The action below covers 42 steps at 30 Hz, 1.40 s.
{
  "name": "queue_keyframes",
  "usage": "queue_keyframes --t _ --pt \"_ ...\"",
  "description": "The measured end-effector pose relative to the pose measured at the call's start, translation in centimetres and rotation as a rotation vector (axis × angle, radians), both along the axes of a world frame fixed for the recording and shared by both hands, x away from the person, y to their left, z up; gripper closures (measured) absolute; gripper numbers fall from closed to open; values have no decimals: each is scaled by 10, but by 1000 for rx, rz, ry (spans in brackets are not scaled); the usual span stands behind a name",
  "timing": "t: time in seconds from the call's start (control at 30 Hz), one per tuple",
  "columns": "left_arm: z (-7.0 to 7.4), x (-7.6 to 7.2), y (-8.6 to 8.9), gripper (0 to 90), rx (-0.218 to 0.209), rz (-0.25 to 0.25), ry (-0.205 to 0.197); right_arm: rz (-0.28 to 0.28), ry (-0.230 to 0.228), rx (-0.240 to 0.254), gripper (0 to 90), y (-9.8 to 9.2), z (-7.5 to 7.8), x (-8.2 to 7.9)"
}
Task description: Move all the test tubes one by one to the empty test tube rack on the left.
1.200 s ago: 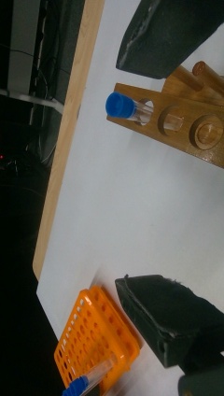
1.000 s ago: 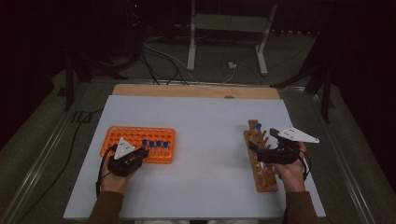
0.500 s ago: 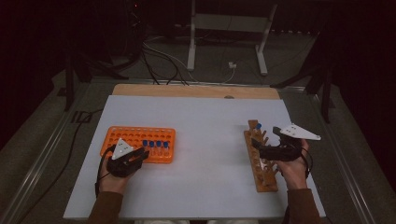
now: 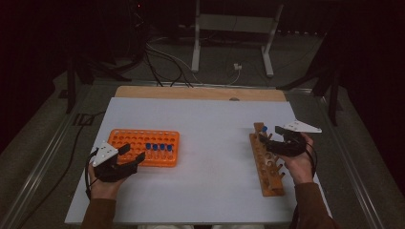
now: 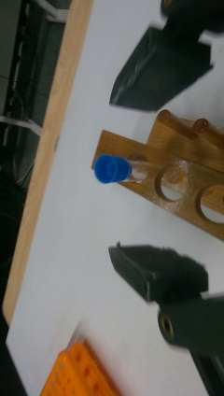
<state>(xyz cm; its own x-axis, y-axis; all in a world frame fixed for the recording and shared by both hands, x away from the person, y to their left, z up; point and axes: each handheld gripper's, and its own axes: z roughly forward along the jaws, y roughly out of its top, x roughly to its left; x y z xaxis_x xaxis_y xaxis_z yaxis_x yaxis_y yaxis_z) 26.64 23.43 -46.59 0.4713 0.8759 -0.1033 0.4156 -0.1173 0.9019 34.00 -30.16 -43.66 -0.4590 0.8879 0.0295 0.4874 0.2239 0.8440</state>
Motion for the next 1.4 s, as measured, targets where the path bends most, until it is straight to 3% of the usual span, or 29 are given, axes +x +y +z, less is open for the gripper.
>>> queue_keyframes --t 0.13,0.27,0.57,0.83,1.07,1.4 --pt "2 0 2 94 1 33 -7 2 31 -26 433 0 -8 8" --pt "1 0 2 88 0 34 3 0 28 -39 564 0 -13 12" --pt "0 1 4 88 -7 39 10 25 19 -50 752 6 -18 20" --pt "-1 1 4 77 -15 42 17 22 9 -52 767 6 -19 21" --pt "-2 2 2 14 2 53 16 14 18 -57 767 7 -18 21" --pt "-3 2 2 6 11 52 13 9 8 -54 768 6 -12 18"
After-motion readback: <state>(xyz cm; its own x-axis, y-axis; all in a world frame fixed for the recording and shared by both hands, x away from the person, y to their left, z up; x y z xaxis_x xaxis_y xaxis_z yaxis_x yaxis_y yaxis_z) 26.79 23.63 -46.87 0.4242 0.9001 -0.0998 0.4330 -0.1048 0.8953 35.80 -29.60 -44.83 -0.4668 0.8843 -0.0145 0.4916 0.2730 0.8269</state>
